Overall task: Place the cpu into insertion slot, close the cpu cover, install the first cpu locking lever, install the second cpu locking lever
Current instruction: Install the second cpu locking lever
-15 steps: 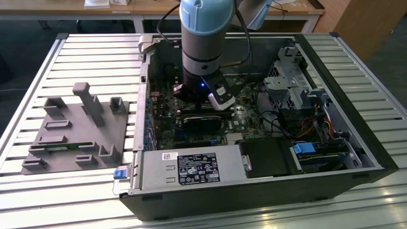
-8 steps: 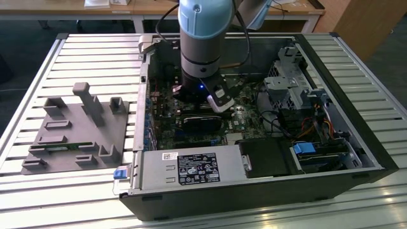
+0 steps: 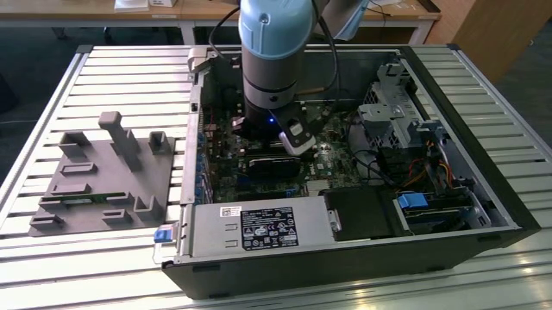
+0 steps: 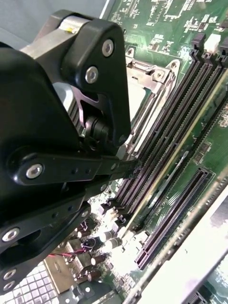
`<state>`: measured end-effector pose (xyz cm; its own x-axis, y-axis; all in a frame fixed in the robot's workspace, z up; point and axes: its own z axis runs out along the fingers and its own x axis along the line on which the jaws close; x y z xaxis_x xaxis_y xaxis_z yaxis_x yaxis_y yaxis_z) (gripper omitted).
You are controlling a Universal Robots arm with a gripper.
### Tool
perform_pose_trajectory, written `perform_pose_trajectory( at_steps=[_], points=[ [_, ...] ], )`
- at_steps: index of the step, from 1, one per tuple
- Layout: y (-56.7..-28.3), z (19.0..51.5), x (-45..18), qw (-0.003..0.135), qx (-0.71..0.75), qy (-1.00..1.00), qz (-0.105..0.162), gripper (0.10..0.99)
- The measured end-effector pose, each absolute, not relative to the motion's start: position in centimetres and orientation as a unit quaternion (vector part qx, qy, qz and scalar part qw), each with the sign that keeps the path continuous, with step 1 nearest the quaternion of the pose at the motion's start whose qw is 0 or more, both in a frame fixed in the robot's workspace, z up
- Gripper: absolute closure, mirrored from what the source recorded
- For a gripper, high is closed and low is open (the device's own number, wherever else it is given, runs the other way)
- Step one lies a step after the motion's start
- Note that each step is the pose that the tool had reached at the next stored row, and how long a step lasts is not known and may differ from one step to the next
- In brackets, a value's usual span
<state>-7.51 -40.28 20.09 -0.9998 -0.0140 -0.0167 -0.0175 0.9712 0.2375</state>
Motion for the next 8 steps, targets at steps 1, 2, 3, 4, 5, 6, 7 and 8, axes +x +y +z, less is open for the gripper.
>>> perform_pose_trajectory(
  at_steps=[1,2,3,4,5,6,7,8],
  points=[
    [-40.29,20.02,-7.51,0.008,-0.008,0.993,0.121,0.980],
    [-40.30,19.93,-7.52,0.008,-0.008,0.992,0.122,0.980],
    [-40.30,19.86,-7.52,0.008,-0.008,0.992,0.123,0.980],
    [-40.31,19.78,-7.51,0.007,-0.008,0.992,0.124,0.980],
    [-40.31,19.70,-7.52,0.008,-0.008,0.992,0.126,0.980],
    [-40.31,19.64,-7.53,0.008,-0.008,0.992,0.128,0.980],
    [-40.31,19.57,-7.54,0.008,-0.008,0.992,0.129,0.980],
    [-40.31,19.50,-7.58,0.008,-0.008,0.991,0.130,0.980]
  ],
)
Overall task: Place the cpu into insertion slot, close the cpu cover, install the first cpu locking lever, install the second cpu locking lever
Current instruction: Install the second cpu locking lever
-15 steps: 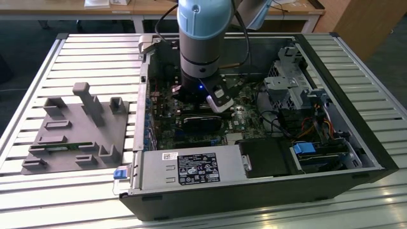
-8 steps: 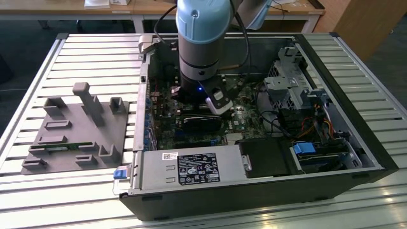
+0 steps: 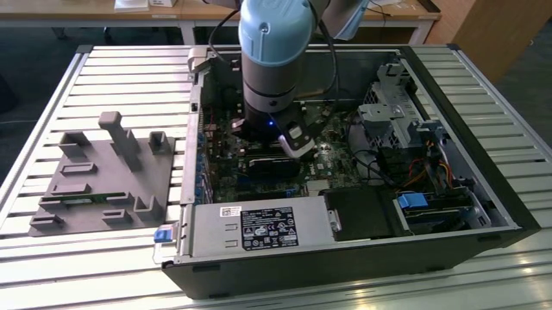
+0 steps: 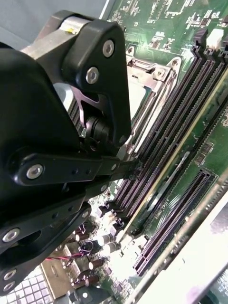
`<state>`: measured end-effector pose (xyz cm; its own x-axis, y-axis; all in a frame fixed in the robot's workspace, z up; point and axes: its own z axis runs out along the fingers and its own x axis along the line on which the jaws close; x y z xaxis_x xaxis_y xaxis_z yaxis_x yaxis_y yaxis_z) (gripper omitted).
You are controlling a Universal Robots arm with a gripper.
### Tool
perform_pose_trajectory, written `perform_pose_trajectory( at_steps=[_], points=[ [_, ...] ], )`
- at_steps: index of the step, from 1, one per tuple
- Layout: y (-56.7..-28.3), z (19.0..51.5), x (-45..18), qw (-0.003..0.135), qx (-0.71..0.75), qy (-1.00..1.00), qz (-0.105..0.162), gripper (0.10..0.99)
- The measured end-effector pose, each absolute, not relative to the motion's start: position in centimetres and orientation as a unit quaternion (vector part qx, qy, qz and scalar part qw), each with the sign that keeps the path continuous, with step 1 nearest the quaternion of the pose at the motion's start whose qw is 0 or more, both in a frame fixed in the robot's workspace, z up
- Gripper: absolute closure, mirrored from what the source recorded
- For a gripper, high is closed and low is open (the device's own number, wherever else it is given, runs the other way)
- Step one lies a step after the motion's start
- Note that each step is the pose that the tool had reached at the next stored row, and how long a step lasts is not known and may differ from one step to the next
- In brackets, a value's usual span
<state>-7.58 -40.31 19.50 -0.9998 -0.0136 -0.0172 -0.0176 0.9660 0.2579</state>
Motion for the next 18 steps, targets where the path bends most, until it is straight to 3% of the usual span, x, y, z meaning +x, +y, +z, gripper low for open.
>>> perform_pose_trajectory(
  at_steps=[18],
  points=[
    [-40.35,18.84,-8.37,0.009,-0.008,0.988,0.157,0.980]
  ],
)
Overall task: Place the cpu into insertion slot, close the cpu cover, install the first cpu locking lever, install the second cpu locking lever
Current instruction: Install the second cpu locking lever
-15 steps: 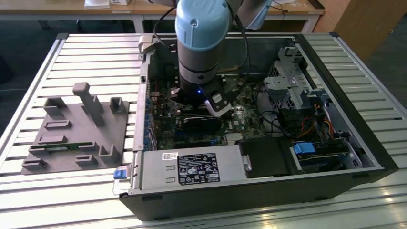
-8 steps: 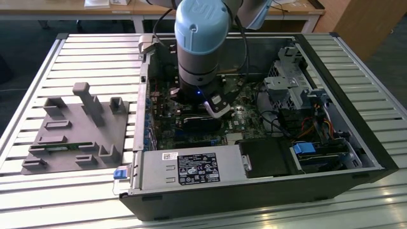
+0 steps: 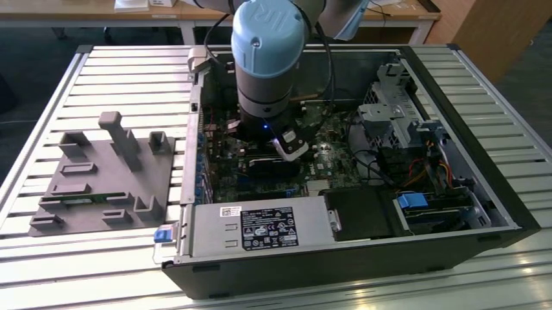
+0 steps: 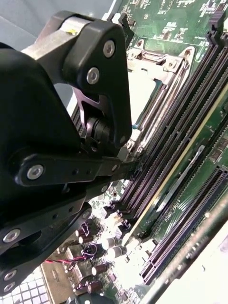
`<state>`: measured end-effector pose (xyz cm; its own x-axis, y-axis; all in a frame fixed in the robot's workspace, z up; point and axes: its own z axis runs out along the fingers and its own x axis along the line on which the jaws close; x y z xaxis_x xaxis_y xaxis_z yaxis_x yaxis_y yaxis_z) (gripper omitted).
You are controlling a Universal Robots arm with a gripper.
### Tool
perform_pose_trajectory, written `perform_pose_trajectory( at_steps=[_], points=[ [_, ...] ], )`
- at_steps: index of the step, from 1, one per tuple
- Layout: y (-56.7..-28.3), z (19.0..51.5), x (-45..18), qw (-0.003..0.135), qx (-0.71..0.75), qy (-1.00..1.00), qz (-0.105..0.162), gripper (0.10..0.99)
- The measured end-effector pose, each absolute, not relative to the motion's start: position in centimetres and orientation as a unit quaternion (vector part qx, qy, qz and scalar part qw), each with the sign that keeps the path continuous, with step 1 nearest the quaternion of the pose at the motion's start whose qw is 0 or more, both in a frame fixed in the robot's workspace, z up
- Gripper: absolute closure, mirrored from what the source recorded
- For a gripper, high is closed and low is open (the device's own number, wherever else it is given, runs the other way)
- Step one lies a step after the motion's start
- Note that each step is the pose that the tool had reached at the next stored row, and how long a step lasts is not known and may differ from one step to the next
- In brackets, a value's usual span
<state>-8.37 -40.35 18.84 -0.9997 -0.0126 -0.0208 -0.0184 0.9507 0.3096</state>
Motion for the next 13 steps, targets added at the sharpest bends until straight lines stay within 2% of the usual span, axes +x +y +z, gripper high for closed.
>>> perform_pose_trajectory(
  at_steps=[13],
  points=[
    [-40.4,19.9,-8.4,0.009,-0.008,0.988,0.157,0.980]
  ],
)
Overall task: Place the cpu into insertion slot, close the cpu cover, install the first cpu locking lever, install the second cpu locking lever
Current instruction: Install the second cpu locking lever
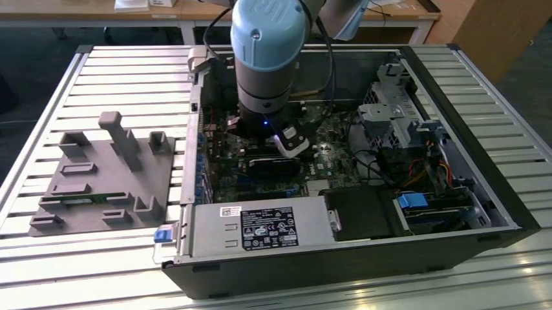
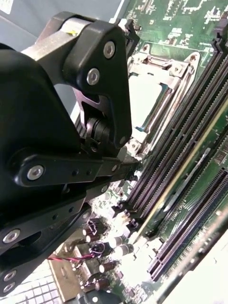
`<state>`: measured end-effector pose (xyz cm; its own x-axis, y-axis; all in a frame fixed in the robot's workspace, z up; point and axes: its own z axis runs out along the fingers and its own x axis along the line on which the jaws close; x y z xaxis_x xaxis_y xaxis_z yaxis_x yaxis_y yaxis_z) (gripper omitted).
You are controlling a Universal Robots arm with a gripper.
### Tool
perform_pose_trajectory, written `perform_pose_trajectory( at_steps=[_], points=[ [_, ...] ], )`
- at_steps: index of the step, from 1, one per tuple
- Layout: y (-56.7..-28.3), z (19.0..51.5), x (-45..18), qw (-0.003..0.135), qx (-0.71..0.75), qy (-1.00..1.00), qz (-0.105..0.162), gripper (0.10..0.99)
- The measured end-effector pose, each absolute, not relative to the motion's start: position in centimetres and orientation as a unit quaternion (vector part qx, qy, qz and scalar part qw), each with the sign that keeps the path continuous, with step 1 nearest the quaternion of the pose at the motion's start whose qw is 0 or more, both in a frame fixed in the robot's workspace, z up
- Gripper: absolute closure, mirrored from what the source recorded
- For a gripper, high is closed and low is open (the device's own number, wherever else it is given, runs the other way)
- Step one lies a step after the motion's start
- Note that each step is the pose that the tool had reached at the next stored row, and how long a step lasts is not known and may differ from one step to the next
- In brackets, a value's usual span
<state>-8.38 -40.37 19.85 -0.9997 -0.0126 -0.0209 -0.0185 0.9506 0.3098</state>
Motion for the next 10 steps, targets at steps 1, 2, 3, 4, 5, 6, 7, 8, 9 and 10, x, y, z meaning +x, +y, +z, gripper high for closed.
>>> perform_pose_trajectory(
  at_steps=[1,2,3,4,5,6,7,8,9,10],
  points=[
    [-40.38,20.00,-8.38,0.009,-0.008,0.988,0.157,0.980],
    [-40.38,20.15,-8.38,0.009,-0.008,0.988,0.157,0.980],
    [-40.38,20.29,-8.38,0.009,-0.008,0.988,0.157,0.980],
    [-40.37,20.33,-8.38,0.009,-0.008,0.988,0.157,0.980],
    [-40.37,20.34,-8.37,0.009,-0.008,0.988,0.157,0.980],
    [-40.37,20.35,-8.37,0.009,-0.008,0.988,0.157,0.980],
    [-40.37,20.36,-8.37,0.009,-0.008,0.988,0.157,0.980],
    [-40.38,20.36,-8.38,0.009,-0.008,0.988,0.157,0.980],
    [-40.38,20.37,-8.38,0.009,-0.008,0.988,0.157,0.980],
    [-40.38,20.37,-8.38,0.009,-0.008,0.988,0.157,0.980]
  ],
)
